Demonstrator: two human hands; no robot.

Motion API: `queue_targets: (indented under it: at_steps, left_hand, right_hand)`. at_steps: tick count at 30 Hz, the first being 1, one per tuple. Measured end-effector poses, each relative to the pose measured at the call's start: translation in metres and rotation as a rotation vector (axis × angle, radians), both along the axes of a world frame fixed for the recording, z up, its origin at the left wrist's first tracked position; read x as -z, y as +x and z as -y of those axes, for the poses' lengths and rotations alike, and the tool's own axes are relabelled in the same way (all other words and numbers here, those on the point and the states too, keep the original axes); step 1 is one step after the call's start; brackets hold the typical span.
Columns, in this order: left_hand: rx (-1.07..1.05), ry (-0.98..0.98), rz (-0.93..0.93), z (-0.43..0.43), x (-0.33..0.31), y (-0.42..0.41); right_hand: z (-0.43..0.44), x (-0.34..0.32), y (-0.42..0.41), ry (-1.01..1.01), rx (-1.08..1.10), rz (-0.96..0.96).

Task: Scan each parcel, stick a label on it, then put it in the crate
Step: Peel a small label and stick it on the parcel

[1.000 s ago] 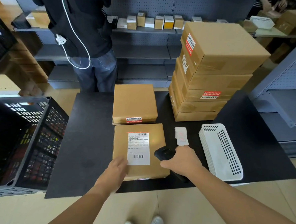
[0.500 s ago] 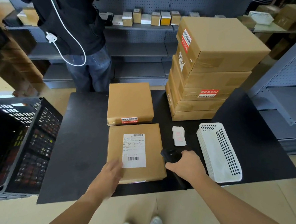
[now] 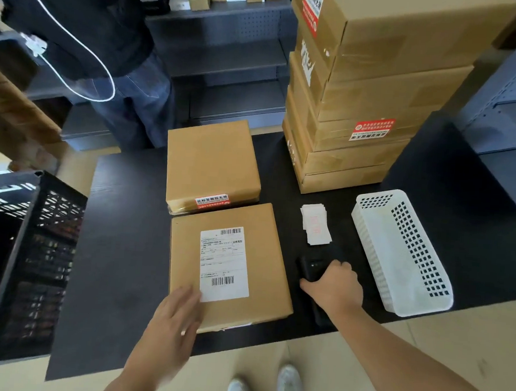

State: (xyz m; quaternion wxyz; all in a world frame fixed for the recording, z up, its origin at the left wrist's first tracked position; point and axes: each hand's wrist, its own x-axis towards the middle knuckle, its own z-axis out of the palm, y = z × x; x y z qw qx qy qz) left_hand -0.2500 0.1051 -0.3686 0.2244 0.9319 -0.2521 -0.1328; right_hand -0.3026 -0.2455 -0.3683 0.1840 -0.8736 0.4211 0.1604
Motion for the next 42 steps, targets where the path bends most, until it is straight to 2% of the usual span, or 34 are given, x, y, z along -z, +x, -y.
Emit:
queue_targets:
  at_steps: [5,8,10,14,17,20,25,32,42]
  left_hand:
    - [-0.019,0.108,0.035,0.013,-0.013,0.008]
    - [-0.036,0.169,0.090,0.049,-0.035,0.027]
    - [0.012,0.111,0.079,0.091,-0.046,0.047]
    - [0.175,-0.012,-0.001,0.208,-0.058,0.086]
    - [0.262,0.057,-0.021,0.286,-0.045,0.109]
    - [0.292,0.206,-0.042,0.331,-0.024,0.125]
    - [0.277,0.310,-0.094,0.350,0.007,0.139]
    - [0.184,0.240,-0.143,0.355,0.017,0.149]
    - [0.141,0.212,-0.195,0.352,0.013,0.150]
  right_hand:
    - [0.001,0.002,0.000,-0.042,-0.050,-0.050]
    - [0.003,-0.001,0.000,-0.058,-0.069,-0.077]
    - [0.009,-0.002,0.001,-0.040,-0.044,-0.014]
    - [0.035,-0.001,0.014,0.125,0.104,0.247]
    - [0.054,0.008,0.028,0.188,0.209,0.359]
    - [0.063,0.021,0.039,0.222,0.238,0.368]
    - [0.067,0.043,0.047,0.275,0.288,0.362]
    - [0.073,0.048,0.047,0.349,0.392,0.437]
    - [0.074,0.044,0.043,0.271,0.341,0.476]
